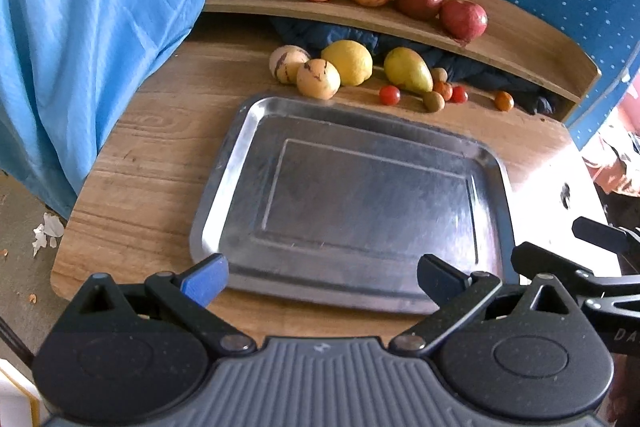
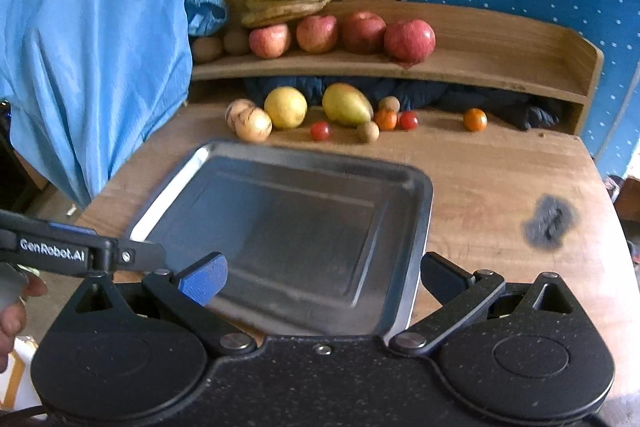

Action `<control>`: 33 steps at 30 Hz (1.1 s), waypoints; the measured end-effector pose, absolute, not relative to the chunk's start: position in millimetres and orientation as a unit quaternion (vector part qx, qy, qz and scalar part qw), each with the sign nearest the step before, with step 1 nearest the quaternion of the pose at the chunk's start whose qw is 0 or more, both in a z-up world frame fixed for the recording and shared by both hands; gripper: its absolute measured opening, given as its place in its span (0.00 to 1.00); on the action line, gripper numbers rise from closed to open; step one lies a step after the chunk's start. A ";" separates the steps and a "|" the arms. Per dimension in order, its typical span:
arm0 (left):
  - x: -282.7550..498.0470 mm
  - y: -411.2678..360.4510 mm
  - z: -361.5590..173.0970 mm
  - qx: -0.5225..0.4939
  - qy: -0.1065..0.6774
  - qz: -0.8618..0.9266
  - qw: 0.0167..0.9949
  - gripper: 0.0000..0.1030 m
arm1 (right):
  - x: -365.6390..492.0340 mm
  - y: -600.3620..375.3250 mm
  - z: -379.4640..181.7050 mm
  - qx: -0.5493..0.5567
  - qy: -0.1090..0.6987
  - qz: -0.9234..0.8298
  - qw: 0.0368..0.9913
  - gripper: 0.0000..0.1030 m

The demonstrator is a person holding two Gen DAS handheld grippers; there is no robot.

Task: Organize fruits
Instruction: 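Grasp a pale speckled fruit with the left tool while the right tool grasps another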

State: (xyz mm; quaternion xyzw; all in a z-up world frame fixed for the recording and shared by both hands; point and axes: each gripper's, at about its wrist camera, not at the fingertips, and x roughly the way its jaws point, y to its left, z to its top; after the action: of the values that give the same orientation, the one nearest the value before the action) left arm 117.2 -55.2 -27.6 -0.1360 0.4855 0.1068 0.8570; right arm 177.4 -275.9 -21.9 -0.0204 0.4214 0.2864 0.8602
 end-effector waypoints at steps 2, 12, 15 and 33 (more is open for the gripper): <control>123.9 -58.9 -26.1 -0.140 0.485 0.118 0.855 0.99 | 189.7 -281.0 -22.2 -0.010 0.421 0.302 0.855 0.99; 142.2 -71.4 -22.3 -0.164 0.470 0.170 0.850 0.99 | 236.4 -292.1 -22.9 -0.009 0.408 0.359 0.839 0.99; 143.2 -69.7 -21.0 -0.168 0.468 0.186 0.848 0.99 | 245.6 -290.9 -23.9 -0.012 0.403 0.372 0.836 1.00; 196.2 -4.2 -17.6 -0.146 0.473 0.148 0.856 0.99 | 270.5 -237.7 -27.6 -0.008 0.413 0.345 0.843 1.00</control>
State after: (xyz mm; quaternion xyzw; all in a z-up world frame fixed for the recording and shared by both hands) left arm 196.2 -4.2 -17.6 -0.1463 0.4734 0.1483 0.8559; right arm 270.5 -237.7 -27.6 -0.0076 0.4132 0.3446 0.8429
